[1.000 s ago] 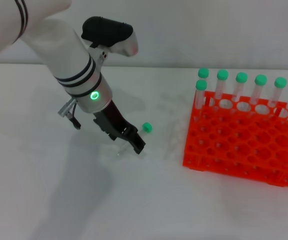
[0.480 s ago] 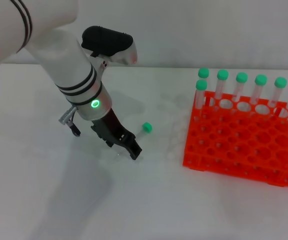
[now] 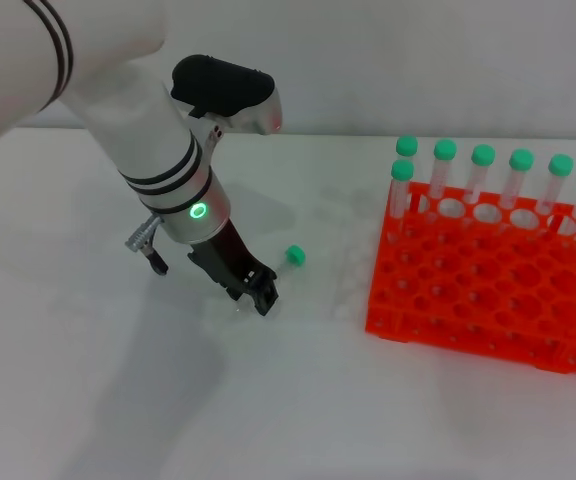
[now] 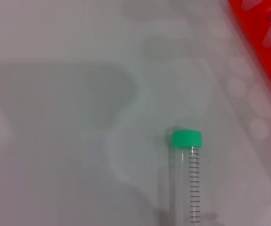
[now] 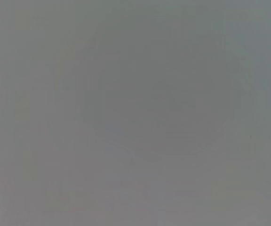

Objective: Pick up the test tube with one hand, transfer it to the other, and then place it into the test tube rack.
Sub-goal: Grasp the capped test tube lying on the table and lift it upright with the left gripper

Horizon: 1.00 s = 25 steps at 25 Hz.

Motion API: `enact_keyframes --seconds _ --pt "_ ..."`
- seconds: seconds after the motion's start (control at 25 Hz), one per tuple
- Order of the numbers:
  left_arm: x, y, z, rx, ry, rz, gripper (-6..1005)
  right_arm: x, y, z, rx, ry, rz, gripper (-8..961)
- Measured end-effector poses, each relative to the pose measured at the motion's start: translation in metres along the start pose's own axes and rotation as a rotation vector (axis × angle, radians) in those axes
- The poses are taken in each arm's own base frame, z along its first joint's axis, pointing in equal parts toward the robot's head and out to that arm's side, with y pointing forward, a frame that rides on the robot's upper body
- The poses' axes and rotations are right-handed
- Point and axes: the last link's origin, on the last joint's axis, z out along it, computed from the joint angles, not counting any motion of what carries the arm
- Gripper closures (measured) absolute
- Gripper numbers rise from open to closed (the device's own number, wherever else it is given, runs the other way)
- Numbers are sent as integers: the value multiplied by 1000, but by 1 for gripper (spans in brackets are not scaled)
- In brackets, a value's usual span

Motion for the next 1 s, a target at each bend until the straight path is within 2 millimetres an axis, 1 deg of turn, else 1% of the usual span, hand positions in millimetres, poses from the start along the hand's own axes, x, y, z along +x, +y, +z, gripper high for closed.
enact_keyframes --seconds 0.12,0.24,0.92,1.0 --pt "1 0 1 7 4 -6 425 0 -1 1 9 0 2 131" --pt "0 -2 1 21 -2 -12 577 -1 -3 1 22 -3 6 131" --pt "-5 -3 6 27 -14 -6 584 -1 -4 0 24 -5 7 135" --pt "-5 -2 6 29 -16 2 613 0 -4 -1 25 -5 8 135"
